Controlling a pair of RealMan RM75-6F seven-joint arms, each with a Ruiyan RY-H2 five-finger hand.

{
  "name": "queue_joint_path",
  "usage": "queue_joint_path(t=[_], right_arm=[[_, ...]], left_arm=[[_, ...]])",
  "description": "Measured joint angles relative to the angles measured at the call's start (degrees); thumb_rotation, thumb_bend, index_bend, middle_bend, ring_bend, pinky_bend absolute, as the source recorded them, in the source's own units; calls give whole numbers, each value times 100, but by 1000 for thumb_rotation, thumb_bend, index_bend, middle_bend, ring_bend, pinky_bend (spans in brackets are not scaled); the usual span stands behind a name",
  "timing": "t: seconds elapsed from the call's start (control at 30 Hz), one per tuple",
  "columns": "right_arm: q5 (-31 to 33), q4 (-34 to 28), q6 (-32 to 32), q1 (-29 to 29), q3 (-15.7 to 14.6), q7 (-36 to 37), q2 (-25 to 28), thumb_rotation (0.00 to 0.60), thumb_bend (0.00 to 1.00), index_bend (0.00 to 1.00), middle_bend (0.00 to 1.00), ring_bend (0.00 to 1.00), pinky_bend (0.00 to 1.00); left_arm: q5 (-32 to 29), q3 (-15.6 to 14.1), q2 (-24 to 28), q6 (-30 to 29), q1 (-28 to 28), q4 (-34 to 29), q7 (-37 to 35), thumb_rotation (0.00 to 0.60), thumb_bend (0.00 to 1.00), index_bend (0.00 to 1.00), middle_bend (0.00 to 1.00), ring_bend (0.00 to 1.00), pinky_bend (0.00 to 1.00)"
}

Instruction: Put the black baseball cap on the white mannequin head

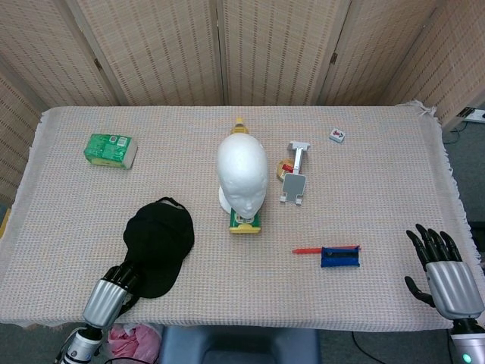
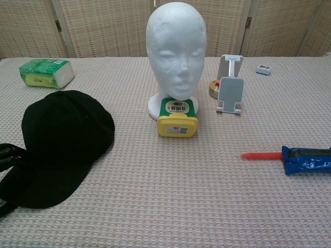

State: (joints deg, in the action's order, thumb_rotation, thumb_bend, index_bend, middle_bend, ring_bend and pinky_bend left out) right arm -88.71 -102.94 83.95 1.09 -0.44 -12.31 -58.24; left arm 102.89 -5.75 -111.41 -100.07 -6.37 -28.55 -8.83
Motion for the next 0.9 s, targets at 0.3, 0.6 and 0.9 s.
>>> queue_joint_path(t=[0.3, 0.6, 0.9], right_arm=[[69, -8, -14, 12, 27, -9, 11, 600, 249, 0, 0, 0, 0], [124, -13, -23, 5, 32, -33, 24, 600, 249, 0, 0, 0, 0], [143, -33, 4, -16, 32, -35, 55, 600, 252, 0, 0, 0, 0]], left_arm=[[-87, -22, -144, 37, -101, 260, -197, 600, 264, 406, 315, 265, 409], [-161, -74, -350, 125, -130, 562, -396, 600, 265, 424, 332, 277, 413], [-333, 62, -613, -65, -199, 941, -646, 600, 264, 540, 470, 385, 512]])
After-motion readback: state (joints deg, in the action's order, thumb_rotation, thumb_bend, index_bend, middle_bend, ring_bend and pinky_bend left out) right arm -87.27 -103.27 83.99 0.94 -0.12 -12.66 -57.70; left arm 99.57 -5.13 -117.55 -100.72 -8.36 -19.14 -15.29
